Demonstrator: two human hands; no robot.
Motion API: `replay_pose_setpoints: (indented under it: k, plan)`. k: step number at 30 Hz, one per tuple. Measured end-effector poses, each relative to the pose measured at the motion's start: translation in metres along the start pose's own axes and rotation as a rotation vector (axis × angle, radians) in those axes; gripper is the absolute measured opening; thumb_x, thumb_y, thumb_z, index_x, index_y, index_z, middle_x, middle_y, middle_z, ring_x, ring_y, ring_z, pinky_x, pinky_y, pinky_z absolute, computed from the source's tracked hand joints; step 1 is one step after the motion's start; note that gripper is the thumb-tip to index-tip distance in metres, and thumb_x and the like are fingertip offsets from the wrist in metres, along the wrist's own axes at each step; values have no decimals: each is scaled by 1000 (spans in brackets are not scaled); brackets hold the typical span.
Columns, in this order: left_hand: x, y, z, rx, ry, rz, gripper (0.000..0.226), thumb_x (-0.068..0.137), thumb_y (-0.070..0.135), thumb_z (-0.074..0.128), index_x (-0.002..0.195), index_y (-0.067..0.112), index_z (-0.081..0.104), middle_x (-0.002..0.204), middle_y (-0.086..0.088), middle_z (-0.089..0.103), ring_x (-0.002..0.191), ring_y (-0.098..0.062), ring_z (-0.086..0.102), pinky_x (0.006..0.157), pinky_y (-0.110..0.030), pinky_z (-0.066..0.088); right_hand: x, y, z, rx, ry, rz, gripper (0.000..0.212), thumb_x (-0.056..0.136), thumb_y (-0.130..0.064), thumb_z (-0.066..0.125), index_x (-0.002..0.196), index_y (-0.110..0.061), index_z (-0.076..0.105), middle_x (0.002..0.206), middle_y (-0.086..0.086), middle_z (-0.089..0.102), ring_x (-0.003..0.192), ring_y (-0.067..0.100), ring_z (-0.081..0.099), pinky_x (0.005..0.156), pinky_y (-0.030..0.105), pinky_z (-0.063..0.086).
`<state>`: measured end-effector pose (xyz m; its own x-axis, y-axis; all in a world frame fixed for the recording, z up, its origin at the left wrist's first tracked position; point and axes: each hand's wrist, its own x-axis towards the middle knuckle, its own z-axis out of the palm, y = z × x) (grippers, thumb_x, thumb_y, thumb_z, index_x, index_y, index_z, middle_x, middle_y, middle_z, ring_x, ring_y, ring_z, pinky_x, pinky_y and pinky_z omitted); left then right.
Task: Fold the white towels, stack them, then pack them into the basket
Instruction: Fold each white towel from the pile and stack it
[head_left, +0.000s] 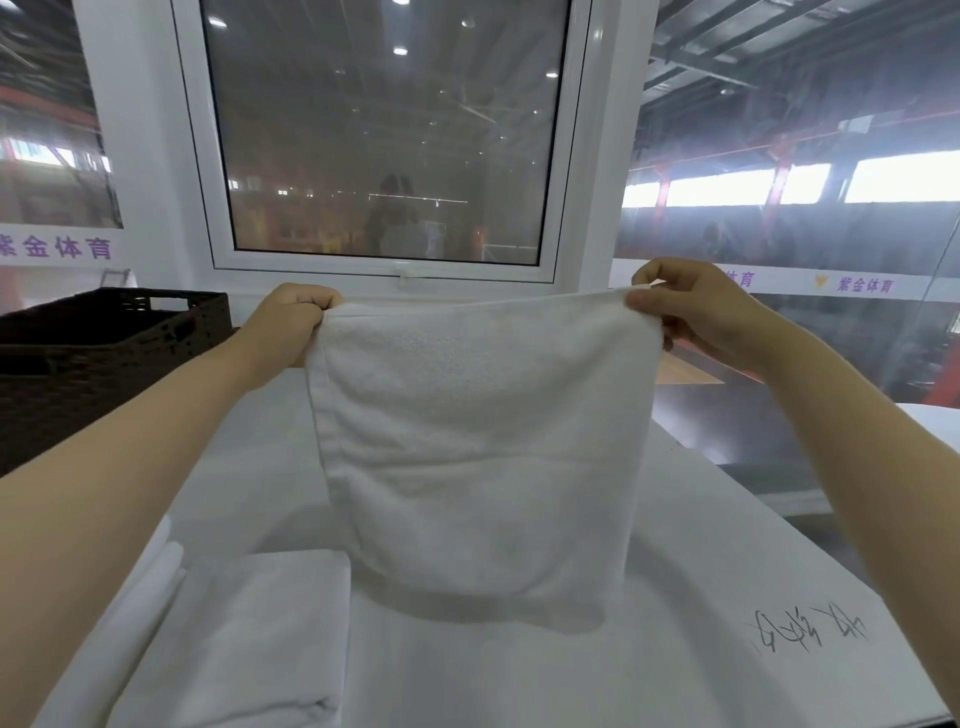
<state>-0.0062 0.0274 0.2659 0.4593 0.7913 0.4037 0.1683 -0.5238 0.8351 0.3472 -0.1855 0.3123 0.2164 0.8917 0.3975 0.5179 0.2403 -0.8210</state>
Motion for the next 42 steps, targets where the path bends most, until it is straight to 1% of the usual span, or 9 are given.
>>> replay_pose_setpoints:
  k: [3,8,14,18,21,26,30,34,42]
  plan:
    - [-2,4,1,17,-22,-19,41,79,-13,27,55,14,47,58,-1,40,50,-13,37,47,-18,33,-7,1,0,27,-30,55,8,92,-10,63,85,-10,59,67,-1,54,56,12,47,48,20,45]
    - [-6,11,-3,-95,-234,-166,52,88,-14,34,72,8,78,81,-8,74,70,-20,70,56,-25,56,-20,9,-3,146,-164,178,8,83,-16,62,76,-15,59,64,0,50,51,10,46,44,17,42]
    - [-11,19,4,-219,-334,-315,33,96,-2,39,100,7,71,92,-8,76,76,-21,74,58,-30,60,-26,6,-10,330,-189,378,17,88,-7,56,99,-6,69,71,-1,70,49,4,61,43,12,49]
    - [1,-11,29,175,-387,-313,41,89,-4,40,101,14,75,97,-2,75,88,-21,71,69,-32,58,-19,36,-8,61,-190,522,12,85,-13,67,73,-13,67,64,0,57,47,6,51,42,14,44]
    - [7,-49,63,483,-410,-264,27,90,1,44,84,8,69,83,-6,66,76,-22,60,61,-27,46,-14,85,7,-269,-99,498,11,92,-14,68,88,-11,58,63,4,50,47,11,43,40,19,37]
    - [21,-104,106,597,-301,-232,20,90,3,45,76,12,56,81,-3,55,71,-19,50,57,-30,32,-6,146,41,-416,-16,421,12,95,-17,60,103,-12,68,82,9,71,55,17,69,60,29,60]
    - [41,-131,117,432,-126,-303,19,88,0,46,92,6,63,91,-7,62,78,-23,59,65,-32,51,7,176,42,-263,119,470,14,95,-14,56,100,-8,68,93,15,73,74,25,75,84,41,60]
    - [59,-146,124,313,-23,-359,17,91,-1,47,96,4,63,95,-7,61,83,-21,63,85,-44,58,20,192,45,-324,132,438,16,93,-17,55,92,-9,68,91,9,72,84,26,73,89,47,57]
    - [52,-168,141,197,90,-331,15,92,7,44,92,6,58,91,-1,59,88,-20,63,91,-47,55,4,212,55,-406,187,370,14,91,-22,55,90,-13,66,94,0,71,94,24,67,80,36,51]
